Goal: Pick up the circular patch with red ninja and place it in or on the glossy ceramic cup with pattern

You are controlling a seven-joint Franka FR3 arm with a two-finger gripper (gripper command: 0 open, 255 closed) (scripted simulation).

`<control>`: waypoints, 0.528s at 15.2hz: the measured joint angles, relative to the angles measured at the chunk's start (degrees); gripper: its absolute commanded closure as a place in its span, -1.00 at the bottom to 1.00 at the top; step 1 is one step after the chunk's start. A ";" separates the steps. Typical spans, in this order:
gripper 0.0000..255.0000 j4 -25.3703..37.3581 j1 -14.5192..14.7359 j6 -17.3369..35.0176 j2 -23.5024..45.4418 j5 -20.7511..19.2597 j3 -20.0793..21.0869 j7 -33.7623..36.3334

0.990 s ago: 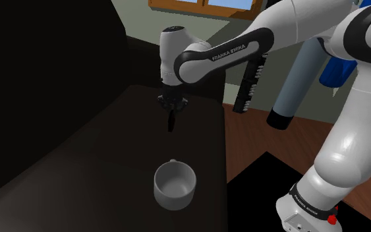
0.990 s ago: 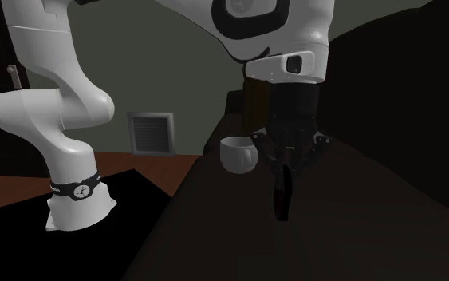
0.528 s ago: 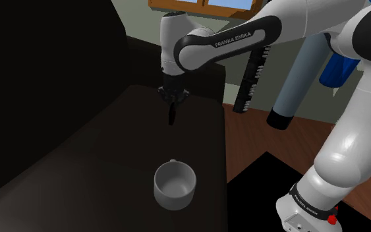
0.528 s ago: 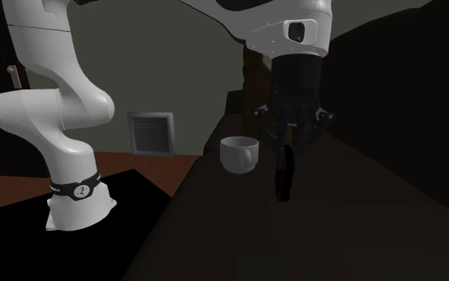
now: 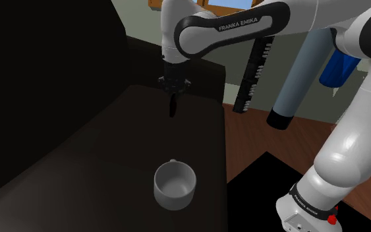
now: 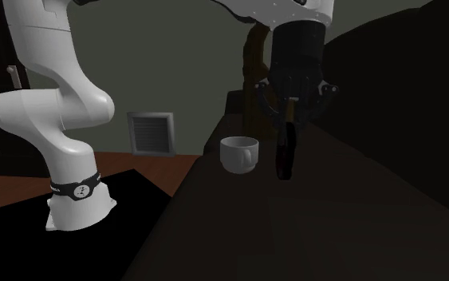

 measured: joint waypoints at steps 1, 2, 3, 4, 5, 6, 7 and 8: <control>1.00 0.70 -0.04 -0.70 -0.05 0.08 -0.01 -0.24; 1.00 1.35 0.02 -1.40 -0.11 0.17 0.04 -0.29; 1.00 2.02 0.04 -2.03 -0.07 0.19 0.04 -0.43; 1.00 2.49 -0.01 -2.66 -0.28 0.37 0.05 -0.64; 1.00 3.29 0.01 -3.51 -0.37 0.47 0.08 -0.79; 1.00 3.80 -0.06 -4.25 -0.71 0.73 0.09 -1.06; 1.00 4.86 0.08 -5.10 -0.44 0.60 0.15 -1.04; 1.00 5.45 0.09 -5.78 -0.56 0.71 0.17 -1.15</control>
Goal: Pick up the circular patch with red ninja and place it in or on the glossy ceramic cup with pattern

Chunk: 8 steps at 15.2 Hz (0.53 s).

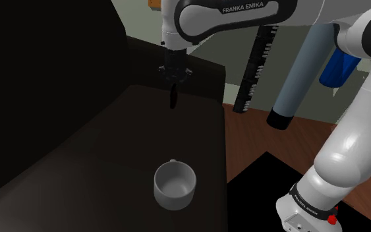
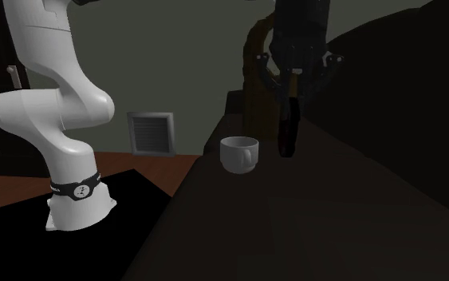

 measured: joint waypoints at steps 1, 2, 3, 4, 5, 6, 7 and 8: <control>1.00 0.65 0.00 -0.73 -0.13 0.12 0.02 -0.17; 1.00 1.47 0.03 -1.51 -0.10 0.13 0.04 -0.29; 1.00 1.62 0.23 -2.08 -0.53 0.41 0.25 0.01; 1.00 0.75 0.46 -2.19 -1.66 1.09 0.61 0.48; 1.00 -0.45 0.59 -2.17 -3.09 1.97 0.91 0.78; 1.00 -1.90 0.83 -1.95 -4.58 2.89 1.28 1.27; 1.00 -2.59 1.13 -2.31 -5.82 3.70 1.64 1.72; 1.00 -3.75 1.49 -2.32 -7.25 4.63 2.04 2.31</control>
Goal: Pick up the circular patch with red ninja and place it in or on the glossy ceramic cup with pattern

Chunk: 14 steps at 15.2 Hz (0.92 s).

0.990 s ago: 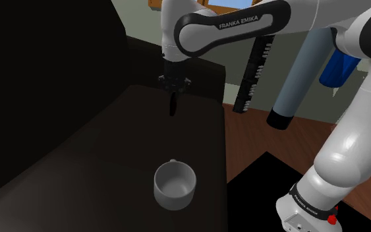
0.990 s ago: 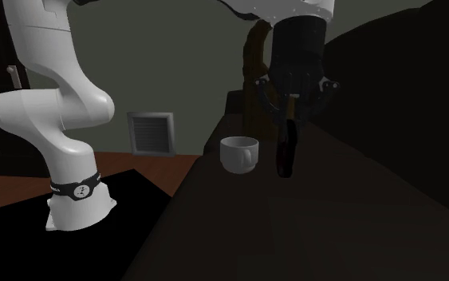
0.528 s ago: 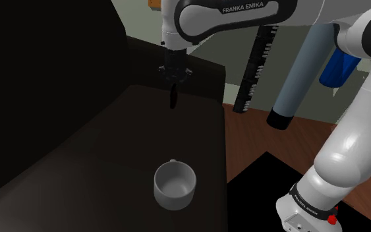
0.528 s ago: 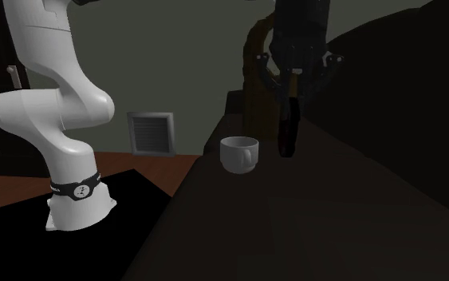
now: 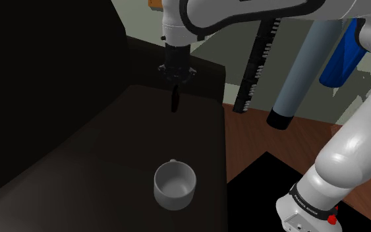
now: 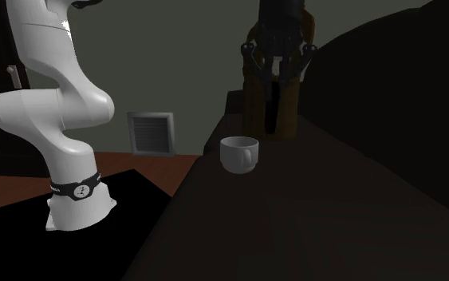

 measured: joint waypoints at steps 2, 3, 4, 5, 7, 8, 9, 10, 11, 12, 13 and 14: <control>1.00 -1.96 0.82 -0.25 -2.69 1.80 0.78 1.15; 1.00 -2.29 1.33 -0.57 -3.40 2.32 1.30 2.04; 1.00 -2.89 1.81 -0.88 -4.48 3.07 1.73 2.73; 1.00 -3.41 2.35 -1.24 -5.53 3.85 2.21 3.53; 1.00 -4.16 3.32 -1.87 -7.15 5.07 3.10 5.02; 1.00 -4.84 3.78 -2.35 -8.64 6.11 3.26 5.33; 1.00 -5.37 4.23 -2.57 -9.60 6.83 3.55 5.86; 1.00 -5.64 4.88 -3.02 -10.48 7.56 4.18 6.91; 1.00 -5.75 5.40 -3.28 -10.92 8.00 4.79 7.90; 1.00 -5.95 5.99 -3.46 -11.32 8.45 5.56 9.13; 1.00 -5.55 6.47 -3.94 -11.39 8.65 6.38 10.37; 1.00 -5.80 7.08 -4.59 -12.53 9.53 6.70 11.07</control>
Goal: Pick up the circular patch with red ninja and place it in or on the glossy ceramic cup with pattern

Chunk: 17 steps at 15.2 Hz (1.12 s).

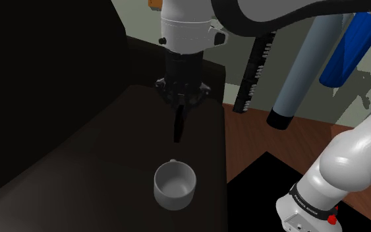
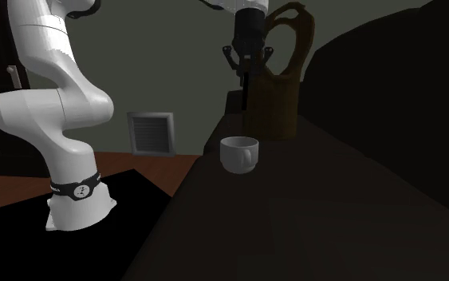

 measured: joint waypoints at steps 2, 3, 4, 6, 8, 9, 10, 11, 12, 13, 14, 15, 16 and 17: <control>1.00 1.01 0.87 -1.01 0.06 0.36 1.66 2.44; 1.00 0.56 1.09 -0.71 -0.12 0.57 1.96 2.92; 1.00 -0.36 1.29 -0.14 -0.56 0.91 2.00 3.05; 1.00 -2.18 1.58 1.15 -1.28 1.45 1.98 3.09; 1.00 -3.79 1.63 2.81 -1.17 1.45 2.18 3.28; 1.00 -4.49 1.67 3.48 -1.20 1.50 2.24 3.34; 1.00 -5.17 1.75 4.06 -1.34 1.62 2.28 3.38; 1.00 -5.68 1.69 4.81 -1.02 1.42 2.47 3.55; 1.00 -6.56 1.75 5.69 -1.02 1.46 2.58 3.67; 1.00 -7.17 1.77 6.31 -1.00 1.47 2.65 3.73; 1.00 -7.97 1.84 7.18 -0.89 1.45 2.88 3.99; 1.00 -8.36 1.79 7.78 -0.60 1.27 3.06 4.17; 1.00 -9.15 1.74 8.68 -0.44 1.17 3.12 4.18; 1.00 -9.82 1.79 9.39 -0.38 1.18 3.25 4.35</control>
